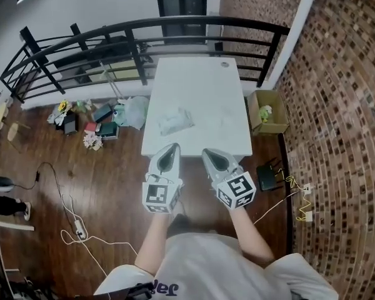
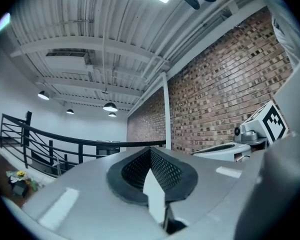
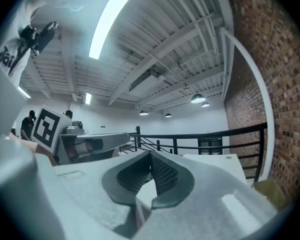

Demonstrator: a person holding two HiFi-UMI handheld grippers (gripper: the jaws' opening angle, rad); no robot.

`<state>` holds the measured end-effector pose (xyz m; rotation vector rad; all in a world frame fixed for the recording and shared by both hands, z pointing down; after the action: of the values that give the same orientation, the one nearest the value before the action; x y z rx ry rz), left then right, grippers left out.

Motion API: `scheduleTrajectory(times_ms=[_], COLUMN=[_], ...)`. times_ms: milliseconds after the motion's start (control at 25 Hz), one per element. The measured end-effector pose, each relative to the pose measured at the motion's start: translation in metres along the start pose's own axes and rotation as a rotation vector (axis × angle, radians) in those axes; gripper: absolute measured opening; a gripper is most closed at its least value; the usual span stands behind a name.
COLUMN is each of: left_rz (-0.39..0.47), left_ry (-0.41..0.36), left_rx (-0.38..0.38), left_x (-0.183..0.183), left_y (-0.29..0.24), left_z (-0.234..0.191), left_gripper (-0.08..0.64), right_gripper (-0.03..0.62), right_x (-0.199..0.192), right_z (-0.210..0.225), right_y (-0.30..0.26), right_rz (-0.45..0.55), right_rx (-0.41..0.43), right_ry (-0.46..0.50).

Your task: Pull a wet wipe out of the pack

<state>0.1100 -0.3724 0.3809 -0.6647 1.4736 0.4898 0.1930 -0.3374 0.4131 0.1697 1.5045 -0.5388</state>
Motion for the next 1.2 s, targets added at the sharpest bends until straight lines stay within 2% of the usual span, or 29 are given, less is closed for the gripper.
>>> scheduleTrajectory(times_ms=[120, 240, 360, 520, 640, 880, 1200], left_rz=[-0.011, -0.068, -0.106, -0.064, -0.04, -0.017, -0.024], left_ry=[0.013, 0.018, 0.0, -0.031, -0.044, -0.024, 0.005], left_rx=[0.04, 0.046, 0.054, 0.057, 0.064, 0.04, 0.023], left_x=[-0.015, -0.033, -0.043, -0.019, 0.002, -0.002, -0.014], left_y=[0.034, 0.052, 0.07, 0.084, 0.088, 0.087, 0.099], left_z=[0.05, 0.091, 0.108, 0.105, 0.099, 0.082, 0.07], left_gripper=[0.017, 0.017, 0.017, 0.017, 0.017, 0.017, 0.017], right_gripper=[-0.008, -0.008, -0.008, -0.008, -0.008, -0.008, -0.008], right_x=[-0.027, -0.051, -0.057, -0.033, -0.017, 0.006, -0.005], right_z=[-0.006, -0.007, -0.023, -0.035, -0.037, -0.042, -0.081], right_y=[0.054, 0.089, 0.111, 0.119, 0.115, 0.108, 0.082], right_rz=[-0.007, -0.032, -0.049, -0.018, -0.002, -0.006, -0.042], right_rx=[-0.011, 0.003, 0.023, -0.001, -0.013, -0.035, 0.022], right_ry=[-0.091, -0.173, -0.161, -0.082, -0.056, -0.024, -0.005])
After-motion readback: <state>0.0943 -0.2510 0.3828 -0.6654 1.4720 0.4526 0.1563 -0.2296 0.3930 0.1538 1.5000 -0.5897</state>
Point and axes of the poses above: the fingertips, and each gripper's own axes: y backward along the fingers, z to its right, x out of its top, the point moved 1 cm from there along y, backward along the fingers, and after that the axes turned 9 degrees about -z, right-handed, at the moved point
